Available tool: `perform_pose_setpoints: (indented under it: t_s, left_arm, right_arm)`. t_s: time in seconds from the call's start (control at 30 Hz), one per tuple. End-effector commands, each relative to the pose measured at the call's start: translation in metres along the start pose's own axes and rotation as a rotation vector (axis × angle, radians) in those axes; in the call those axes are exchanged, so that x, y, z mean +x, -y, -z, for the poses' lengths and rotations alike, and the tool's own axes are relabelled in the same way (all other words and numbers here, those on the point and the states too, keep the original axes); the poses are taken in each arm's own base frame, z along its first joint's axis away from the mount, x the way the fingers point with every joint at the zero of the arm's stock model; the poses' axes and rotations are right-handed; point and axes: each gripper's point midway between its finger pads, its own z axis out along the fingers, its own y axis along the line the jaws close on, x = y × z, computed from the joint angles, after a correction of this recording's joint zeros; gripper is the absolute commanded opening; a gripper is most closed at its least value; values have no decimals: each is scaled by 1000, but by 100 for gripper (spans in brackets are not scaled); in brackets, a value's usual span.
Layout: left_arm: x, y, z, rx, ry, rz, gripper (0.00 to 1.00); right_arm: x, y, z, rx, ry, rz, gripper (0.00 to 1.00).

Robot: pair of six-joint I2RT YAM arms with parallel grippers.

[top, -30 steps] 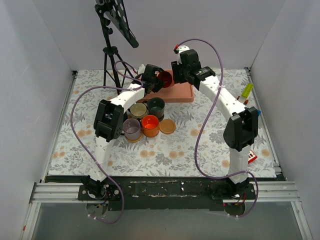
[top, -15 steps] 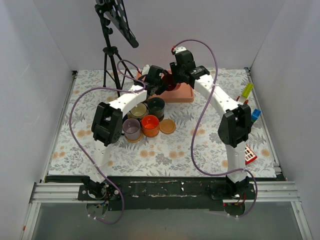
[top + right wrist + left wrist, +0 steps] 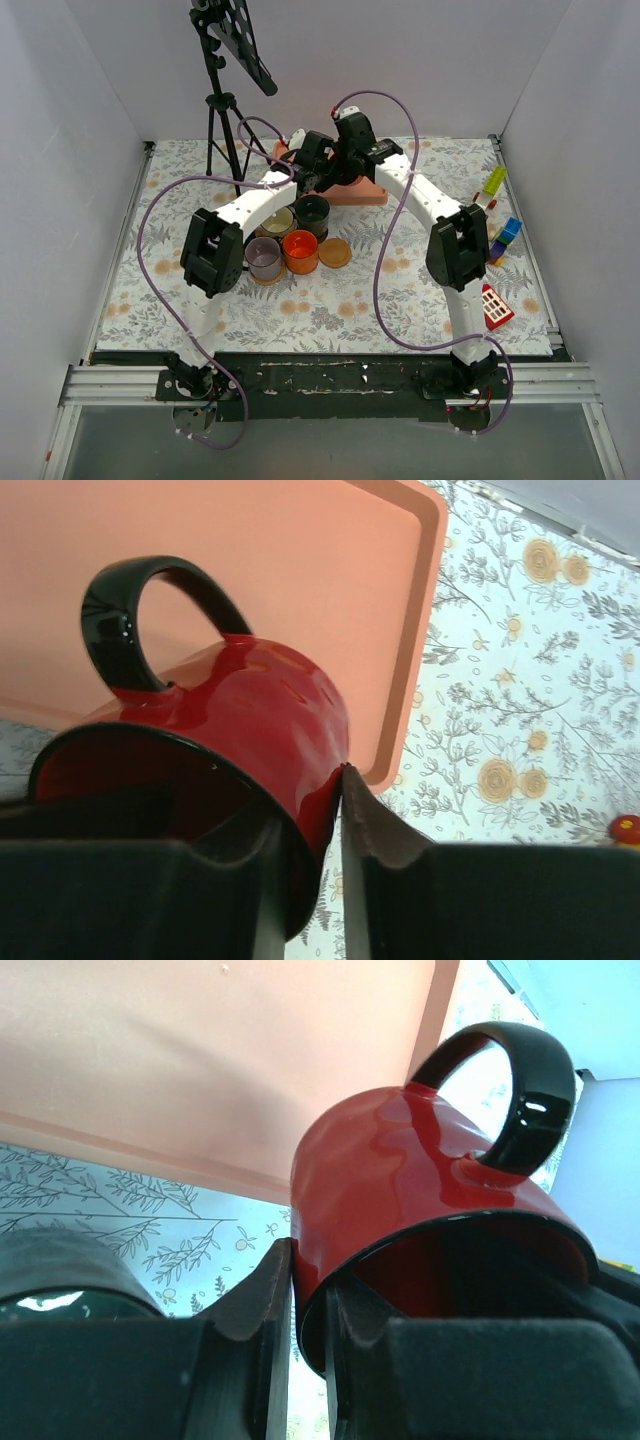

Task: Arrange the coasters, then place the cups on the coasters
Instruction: Place the cup on the coaster.

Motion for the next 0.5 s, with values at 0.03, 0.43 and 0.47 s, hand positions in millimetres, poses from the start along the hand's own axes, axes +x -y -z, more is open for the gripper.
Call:
perform_pose_setpoints:
  t_s: [0.03, 0.43, 0.47]
  left_arm:
    - [-44, 64, 70, 188, 95, 33, 0]
    - [-61, 77, 111, 259, 149, -74, 73]
    - [-63, 76, 116, 265, 158, -87, 76]
  right_arm:
    - [-12, 8, 7, 47, 32, -5, 3]
    - [-45, 43, 36, 59, 127, -9, 1]
    - [-45, 47, 39, 57, 129, -3, 1]
